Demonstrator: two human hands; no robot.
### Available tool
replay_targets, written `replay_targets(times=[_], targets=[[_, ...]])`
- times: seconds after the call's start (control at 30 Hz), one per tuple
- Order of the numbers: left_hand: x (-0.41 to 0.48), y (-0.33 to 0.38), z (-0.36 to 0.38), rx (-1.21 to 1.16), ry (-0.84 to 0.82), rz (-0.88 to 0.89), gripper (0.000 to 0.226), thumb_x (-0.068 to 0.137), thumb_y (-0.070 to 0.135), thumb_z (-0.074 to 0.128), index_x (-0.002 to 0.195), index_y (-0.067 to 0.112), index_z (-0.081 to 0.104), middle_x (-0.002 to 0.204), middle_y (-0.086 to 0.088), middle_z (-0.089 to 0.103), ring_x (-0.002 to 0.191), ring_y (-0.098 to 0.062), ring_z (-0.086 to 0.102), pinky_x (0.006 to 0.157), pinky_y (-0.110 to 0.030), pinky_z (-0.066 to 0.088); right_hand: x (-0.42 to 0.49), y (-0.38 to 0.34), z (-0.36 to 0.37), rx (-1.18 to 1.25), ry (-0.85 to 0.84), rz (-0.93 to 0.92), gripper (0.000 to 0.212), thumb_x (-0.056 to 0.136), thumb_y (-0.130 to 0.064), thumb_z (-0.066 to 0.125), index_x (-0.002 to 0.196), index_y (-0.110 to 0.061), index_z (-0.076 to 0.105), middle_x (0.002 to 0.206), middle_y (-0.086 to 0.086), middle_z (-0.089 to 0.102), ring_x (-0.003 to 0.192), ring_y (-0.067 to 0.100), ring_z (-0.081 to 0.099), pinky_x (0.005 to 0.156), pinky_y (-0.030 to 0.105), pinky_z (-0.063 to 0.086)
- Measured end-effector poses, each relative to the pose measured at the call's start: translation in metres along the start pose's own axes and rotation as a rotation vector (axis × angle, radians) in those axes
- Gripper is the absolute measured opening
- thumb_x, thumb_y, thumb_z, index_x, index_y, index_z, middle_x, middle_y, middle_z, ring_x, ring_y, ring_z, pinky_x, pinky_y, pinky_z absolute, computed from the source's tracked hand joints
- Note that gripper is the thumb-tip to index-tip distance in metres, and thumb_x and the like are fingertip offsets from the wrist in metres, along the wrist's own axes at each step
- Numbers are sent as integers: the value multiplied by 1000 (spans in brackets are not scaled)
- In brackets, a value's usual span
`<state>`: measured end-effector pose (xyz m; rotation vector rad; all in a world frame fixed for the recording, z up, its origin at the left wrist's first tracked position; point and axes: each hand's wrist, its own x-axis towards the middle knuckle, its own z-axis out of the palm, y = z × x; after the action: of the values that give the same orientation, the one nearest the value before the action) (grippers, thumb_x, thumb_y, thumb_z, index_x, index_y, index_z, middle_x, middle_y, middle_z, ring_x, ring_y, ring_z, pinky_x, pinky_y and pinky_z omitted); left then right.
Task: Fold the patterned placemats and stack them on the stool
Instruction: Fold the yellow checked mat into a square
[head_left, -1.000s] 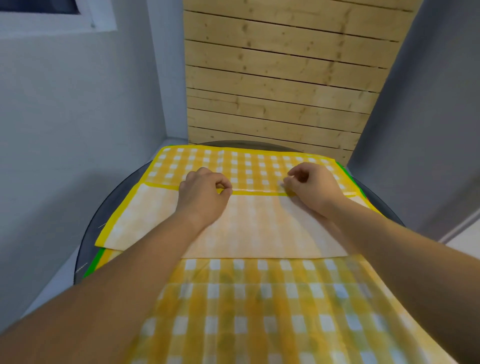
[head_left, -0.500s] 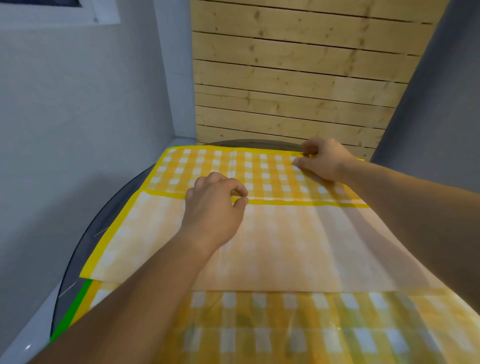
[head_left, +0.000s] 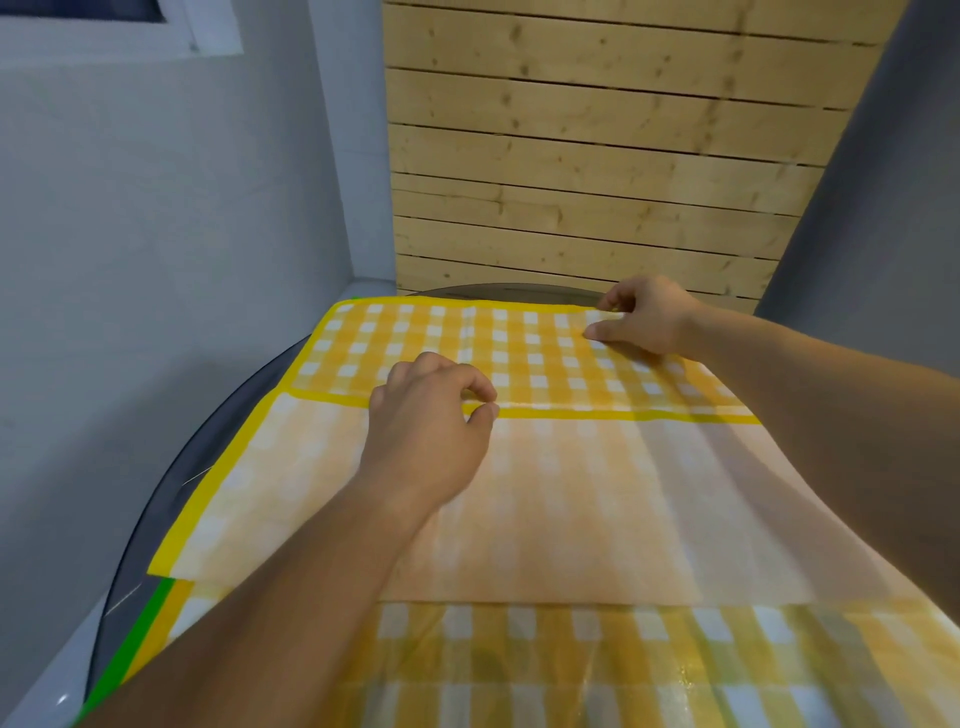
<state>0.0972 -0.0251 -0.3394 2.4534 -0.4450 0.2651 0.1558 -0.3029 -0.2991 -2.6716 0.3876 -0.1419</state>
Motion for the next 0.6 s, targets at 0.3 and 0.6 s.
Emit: replay_targets(times=[0.3, 0.6], targets=[[1, -1, 2, 2, 8, 1, 8, 93, 39, 64, 101, 39, 64, 114, 16, 52, 117, -13, 41, 90, -27, 22, -9, -9, -6, 272, 77, -102, 24, 83, -37, 78, 85, -17, 65, 78, 0, 56, 65, 13, 48, 57, 23, 41], [1, 0, -5, -167, 3, -58, 17, 84, 38, 74, 99, 36, 65, 109, 15, 57, 115, -15, 49, 105, -37, 38, -46, -22, -35, 74, 170, -225, 12, 88, -33, 70, 77, -28, 70, 77, -13, 67, 81, 14, 62, 81, 31, 48]])
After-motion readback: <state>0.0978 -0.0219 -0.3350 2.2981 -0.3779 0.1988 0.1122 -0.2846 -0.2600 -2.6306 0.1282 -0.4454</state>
